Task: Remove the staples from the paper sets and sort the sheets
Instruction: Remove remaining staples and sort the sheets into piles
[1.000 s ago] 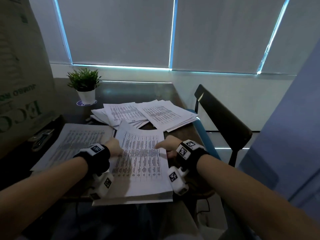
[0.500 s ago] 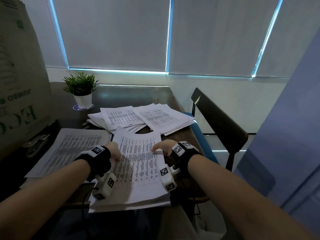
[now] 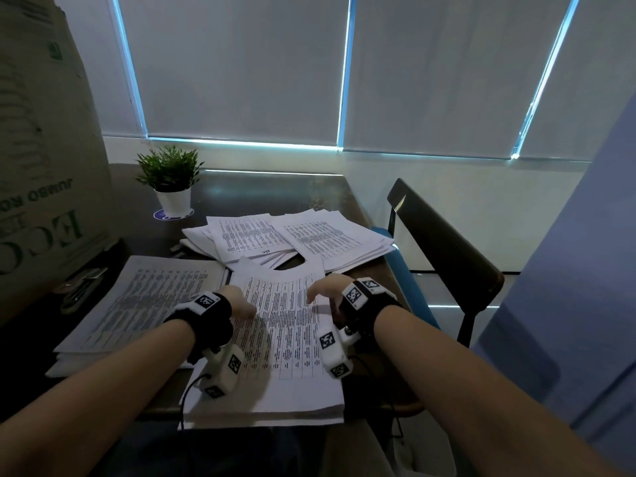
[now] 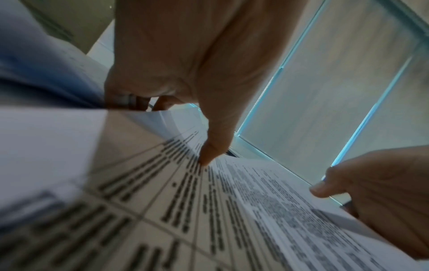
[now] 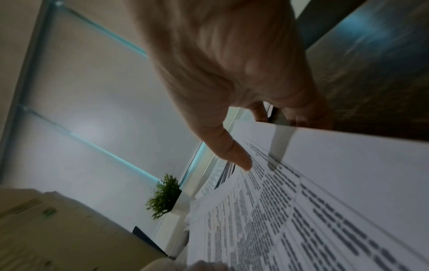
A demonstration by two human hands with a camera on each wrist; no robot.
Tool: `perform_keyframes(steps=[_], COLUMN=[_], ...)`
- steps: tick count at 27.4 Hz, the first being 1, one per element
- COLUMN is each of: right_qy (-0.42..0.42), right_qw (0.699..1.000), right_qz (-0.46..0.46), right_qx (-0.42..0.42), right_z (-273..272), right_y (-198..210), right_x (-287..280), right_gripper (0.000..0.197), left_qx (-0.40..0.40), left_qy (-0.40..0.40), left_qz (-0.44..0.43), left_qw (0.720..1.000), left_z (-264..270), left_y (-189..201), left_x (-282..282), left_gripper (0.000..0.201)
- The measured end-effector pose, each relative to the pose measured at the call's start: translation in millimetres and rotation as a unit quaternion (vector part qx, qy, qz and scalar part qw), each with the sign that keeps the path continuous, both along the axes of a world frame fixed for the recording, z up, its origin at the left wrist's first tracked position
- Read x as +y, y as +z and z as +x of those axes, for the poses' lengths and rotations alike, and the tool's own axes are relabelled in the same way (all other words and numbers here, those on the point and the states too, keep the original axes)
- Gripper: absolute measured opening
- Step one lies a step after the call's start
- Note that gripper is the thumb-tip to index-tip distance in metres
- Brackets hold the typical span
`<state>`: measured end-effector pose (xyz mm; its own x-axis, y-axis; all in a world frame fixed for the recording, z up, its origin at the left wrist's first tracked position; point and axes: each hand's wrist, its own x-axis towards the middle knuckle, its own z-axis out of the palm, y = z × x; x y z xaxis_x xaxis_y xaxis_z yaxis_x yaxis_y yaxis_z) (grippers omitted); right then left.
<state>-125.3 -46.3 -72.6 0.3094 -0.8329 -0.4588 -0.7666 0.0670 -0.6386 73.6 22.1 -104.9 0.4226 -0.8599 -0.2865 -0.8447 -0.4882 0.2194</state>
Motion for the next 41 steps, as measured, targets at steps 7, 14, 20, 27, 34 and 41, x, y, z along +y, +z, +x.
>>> perform_keyframes(steps=[7,14,20,27,34,41], right_qy=[-0.045,-0.014,0.011,-0.03,0.058,0.029], right_qw=[0.969,0.855,0.867,0.931,0.981,0.967], right_qz=[0.12,-0.223,-0.254,-0.158,-0.152,-0.249], right_qx=[-0.212,-0.467,-0.43,-0.328,-0.108,0.036], right_z=[-12.3,3.7,-9.3,9.3,60.6,27.8], right_y=[-12.7,110.9,90.4,-9.4,-40.5,19.1], right_x=[-0.4,0.9,1.6,-26.5,-66.2,-219.0], right_gripper=[0.008,0.037,0.022,0.035,0.032,0.048], left_qx=[0.374,0.284,0.28,0.308,0.158,0.167], left_qy=[0.158,0.004,0.02,0.149,0.227,0.034], left_qz=[-0.082,-0.629,-0.654,-0.486,-0.215,-0.207], left_qw=[0.91,0.724,0.702,0.804,0.937,0.963], left_z=[31.4,-9.3,-26.0,6.8,60.3,-2.9], left_y=[-15.9,133.8,116.4,38.9,-4.9,70.5], left_x=[-9.2,25.0,25.1,-8.8,-59.8,-148.0], left_gripper=[0.059,0.021,0.021,0.018,0.029,0.044])
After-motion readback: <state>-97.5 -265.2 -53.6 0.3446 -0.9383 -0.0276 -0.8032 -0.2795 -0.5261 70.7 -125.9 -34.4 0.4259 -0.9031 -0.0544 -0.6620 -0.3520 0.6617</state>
